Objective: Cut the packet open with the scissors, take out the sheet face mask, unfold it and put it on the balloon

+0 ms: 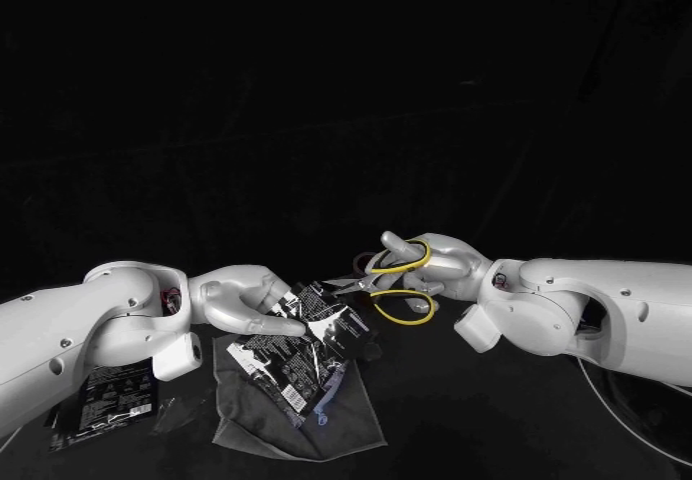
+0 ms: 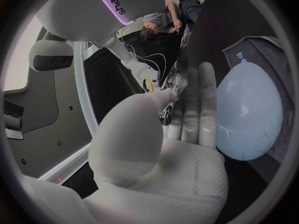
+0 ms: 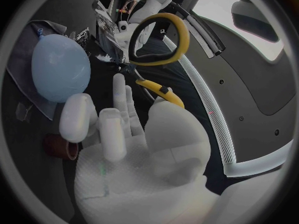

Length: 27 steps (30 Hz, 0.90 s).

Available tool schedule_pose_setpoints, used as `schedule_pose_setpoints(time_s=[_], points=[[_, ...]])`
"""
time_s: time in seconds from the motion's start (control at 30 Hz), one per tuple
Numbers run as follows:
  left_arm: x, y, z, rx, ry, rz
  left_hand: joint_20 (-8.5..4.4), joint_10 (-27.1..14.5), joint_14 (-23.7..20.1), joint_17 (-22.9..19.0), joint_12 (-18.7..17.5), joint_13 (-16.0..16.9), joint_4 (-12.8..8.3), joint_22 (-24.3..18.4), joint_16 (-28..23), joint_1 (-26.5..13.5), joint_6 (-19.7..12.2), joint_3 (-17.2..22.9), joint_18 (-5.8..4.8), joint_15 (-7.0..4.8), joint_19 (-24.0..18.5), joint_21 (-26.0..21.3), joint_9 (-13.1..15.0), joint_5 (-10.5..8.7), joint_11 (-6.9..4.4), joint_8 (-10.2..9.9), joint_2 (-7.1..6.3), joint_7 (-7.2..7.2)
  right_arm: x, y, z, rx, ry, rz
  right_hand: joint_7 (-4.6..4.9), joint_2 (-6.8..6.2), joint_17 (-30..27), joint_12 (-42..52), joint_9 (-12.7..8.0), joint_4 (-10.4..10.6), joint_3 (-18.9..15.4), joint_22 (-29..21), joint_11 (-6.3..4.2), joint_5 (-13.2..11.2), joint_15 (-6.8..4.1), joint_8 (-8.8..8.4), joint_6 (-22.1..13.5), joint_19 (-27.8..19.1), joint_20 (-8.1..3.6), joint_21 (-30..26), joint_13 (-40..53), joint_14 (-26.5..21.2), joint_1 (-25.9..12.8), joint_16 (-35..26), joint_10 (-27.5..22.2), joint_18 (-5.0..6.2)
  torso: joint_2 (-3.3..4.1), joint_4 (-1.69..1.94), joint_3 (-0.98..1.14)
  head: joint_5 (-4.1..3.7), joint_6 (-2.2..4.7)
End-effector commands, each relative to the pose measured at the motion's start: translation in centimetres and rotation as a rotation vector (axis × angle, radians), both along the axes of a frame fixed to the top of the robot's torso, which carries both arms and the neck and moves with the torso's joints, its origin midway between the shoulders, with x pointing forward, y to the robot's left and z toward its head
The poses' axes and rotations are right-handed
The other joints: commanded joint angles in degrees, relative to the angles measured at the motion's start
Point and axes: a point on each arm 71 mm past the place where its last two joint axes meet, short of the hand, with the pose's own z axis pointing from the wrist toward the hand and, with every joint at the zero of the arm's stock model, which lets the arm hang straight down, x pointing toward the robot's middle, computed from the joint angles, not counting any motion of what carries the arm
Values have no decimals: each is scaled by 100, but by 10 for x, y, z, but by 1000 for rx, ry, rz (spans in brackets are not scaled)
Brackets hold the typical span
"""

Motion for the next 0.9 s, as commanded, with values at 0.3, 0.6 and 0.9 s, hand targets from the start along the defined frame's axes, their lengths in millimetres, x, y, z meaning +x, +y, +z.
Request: schedule_pose_setpoints(time_s=[0.3, 0.6, 0.9], points=[[3, 3, -1, 2, 18, 0, -19, 28, -7, 9, 16, 9, -87, 10, 20, 37, 25, 116, 74, -33, -8, 40, 690, 20, -3, 18, 28, 20, 9, -25, 8, 49, -56, -154, -3, 67, 82, 68, 19, -29, -20, 853, -14, -23, -39, 79, -15, 72, -13, 104, 71, 179, -78, 36, -21, -53, -3, 1, -1, -10, 64], [8, 14, -3, 10, 16, 34, -19, 27, -8, 16, 14, 13, -89, 12, 20, 38, 25, 118, 74, -31, -9, 43, 696, 20, 1, 15, 25, 26, 21, -57, 23, 32, -99, -229, -20, 153, 131, 122, 37, -55, -89, 880, -30, -23, -55, 159, -22, 114, -27, 178, 169, 203, 139, 58, -22, -67, 4, 3, -5, -10, 63], [7, 18, -2, -8, 10, 43, -18, 26, -9, 19, 13, 15, -92, 14, 19, 40, 24, 120, 74, -30, -10, 45, 699, 20, 2, 14, 24, 28, 35, -91, 28, -13, -121, -308, -27, 242, 151, 165, 50, -107, -195, 891, -40, -22, -65, 249, -63, 126, -40, 199, 288, 218, 502, 65, -53, -71, 6, 4, -19, -13, 33]])
